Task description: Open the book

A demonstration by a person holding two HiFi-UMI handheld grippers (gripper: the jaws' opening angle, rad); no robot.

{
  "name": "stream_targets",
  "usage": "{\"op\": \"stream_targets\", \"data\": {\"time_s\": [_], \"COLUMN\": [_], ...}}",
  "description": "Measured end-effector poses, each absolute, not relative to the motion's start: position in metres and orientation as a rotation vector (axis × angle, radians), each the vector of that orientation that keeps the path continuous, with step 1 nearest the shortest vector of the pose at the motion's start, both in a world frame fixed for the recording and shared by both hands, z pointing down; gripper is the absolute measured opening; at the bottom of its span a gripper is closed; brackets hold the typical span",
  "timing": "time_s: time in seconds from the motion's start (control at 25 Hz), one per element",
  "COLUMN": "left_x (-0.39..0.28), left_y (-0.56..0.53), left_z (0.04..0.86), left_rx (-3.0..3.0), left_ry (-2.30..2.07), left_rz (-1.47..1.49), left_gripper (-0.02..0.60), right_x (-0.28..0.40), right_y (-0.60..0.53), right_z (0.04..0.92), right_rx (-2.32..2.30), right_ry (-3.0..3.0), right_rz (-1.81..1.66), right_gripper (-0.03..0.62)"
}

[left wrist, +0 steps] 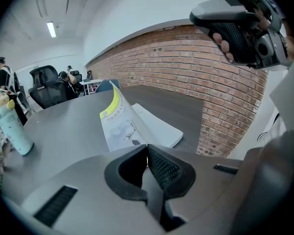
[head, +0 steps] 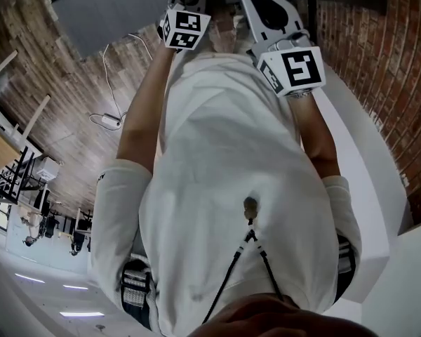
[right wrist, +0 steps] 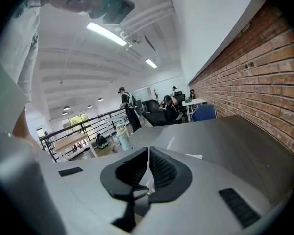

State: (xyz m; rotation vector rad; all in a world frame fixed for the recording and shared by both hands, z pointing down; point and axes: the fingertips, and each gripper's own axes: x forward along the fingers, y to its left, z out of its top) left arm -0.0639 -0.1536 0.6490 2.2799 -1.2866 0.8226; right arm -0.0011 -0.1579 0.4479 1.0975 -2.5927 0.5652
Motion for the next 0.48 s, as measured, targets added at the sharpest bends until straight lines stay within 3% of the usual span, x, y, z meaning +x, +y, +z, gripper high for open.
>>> {"op": "stream_targets", "data": {"time_s": [0.48], "left_x": [-0.102], "left_y": [-0.144], "left_z": [0.646], "left_rx": [2.293], "left_ry": [-1.277], "left_rz": [0.827], "left_gripper": [0.025], "right_x": [-0.033], "right_y": [-0.149], "right_z": [0.443], "right_rx": [1.143], "right_ry": [-2.588], "right_rz": [0.545], "right_gripper": [0.038]}}
